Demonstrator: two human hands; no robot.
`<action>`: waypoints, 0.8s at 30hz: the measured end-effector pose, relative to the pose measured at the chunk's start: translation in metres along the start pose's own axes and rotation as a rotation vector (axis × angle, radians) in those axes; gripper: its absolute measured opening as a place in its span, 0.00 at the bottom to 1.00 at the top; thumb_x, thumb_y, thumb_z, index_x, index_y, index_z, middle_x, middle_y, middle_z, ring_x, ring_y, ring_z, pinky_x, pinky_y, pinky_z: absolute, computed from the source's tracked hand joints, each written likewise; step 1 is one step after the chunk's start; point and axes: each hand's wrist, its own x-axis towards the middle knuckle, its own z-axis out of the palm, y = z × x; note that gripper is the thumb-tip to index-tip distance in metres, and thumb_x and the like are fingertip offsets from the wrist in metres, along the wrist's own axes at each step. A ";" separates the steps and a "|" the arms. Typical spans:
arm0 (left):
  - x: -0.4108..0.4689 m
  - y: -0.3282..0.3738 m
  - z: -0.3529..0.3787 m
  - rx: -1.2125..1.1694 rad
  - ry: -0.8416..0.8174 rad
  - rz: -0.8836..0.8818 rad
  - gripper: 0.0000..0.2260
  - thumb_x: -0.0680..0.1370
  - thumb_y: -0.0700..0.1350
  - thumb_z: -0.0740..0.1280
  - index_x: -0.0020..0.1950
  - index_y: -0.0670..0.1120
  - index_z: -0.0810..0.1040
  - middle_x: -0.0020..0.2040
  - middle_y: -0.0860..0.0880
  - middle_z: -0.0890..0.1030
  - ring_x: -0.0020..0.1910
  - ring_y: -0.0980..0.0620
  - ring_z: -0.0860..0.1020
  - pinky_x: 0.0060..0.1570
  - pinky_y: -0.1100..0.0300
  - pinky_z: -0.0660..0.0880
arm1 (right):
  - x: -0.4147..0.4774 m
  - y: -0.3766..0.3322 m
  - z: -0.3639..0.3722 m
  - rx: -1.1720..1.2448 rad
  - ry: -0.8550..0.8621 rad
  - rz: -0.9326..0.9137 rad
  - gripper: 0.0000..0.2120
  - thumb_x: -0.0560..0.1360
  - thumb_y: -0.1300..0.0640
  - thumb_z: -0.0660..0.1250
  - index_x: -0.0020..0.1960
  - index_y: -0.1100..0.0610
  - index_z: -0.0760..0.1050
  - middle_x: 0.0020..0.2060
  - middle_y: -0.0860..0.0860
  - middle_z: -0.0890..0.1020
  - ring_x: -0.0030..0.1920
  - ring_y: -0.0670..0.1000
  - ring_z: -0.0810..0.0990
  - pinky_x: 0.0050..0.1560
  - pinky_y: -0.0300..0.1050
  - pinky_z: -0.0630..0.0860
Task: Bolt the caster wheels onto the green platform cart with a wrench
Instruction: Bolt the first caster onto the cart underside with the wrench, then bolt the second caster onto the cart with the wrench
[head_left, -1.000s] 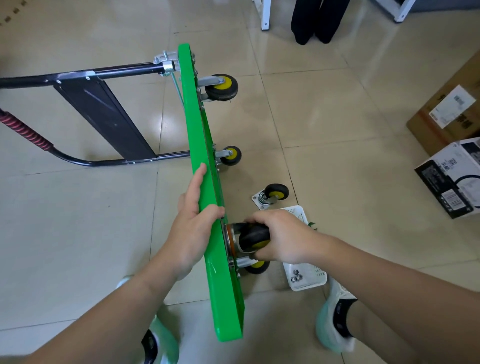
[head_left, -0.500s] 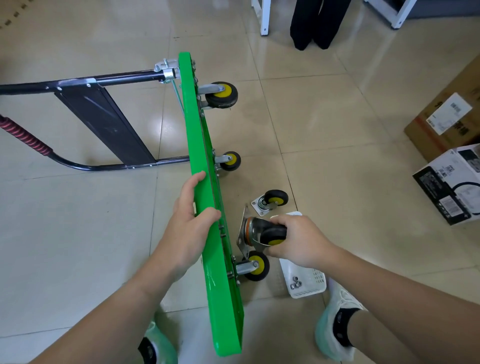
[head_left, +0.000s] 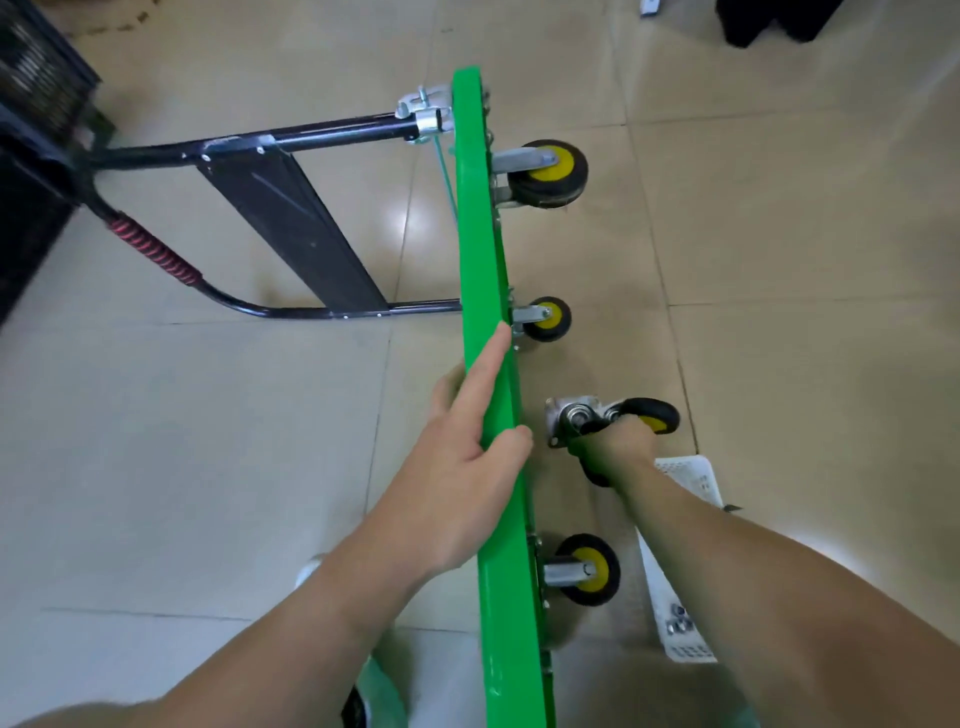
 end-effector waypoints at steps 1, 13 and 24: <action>0.001 -0.001 -0.002 0.014 -0.002 0.004 0.35 0.83 0.44 0.63 0.80 0.71 0.50 0.75 0.61 0.61 0.51 0.86 0.65 0.48 0.86 0.59 | 0.008 -0.001 0.005 -0.008 -0.002 0.004 0.12 0.69 0.55 0.75 0.45 0.62 0.77 0.37 0.54 0.79 0.32 0.48 0.73 0.22 0.39 0.64; 0.012 -0.003 -0.003 -0.052 0.012 0.018 0.37 0.75 0.51 0.61 0.79 0.75 0.50 0.70 0.77 0.58 0.61 0.86 0.62 0.52 0.87 0.58 | 0.039 -0.008 0.041 -0.020 -0.103 0.061 0.12 0.80 0.61 0.61 0.62 0.60 0.76 0.57 0.56 0.81 0.46 0.48 0.79 0.36 0.38 0.70; 0.012 -0.002 -0.002 -0.070 0.002 0.014 0.36 0.75 0.51 0.61 0.77 0.78 0.51 0.67 0.82 0.60 0.64 0.82 0.64 0.55 0.85 0.60 | 0.059 0.011 0.033 0.584 -0.053 0.369 0.33 0.68 0.35 0.71 0.59 0.61 0.74 0.51 0.54 0.81 0.48 0.57 0.80 0.48 0.51 0.78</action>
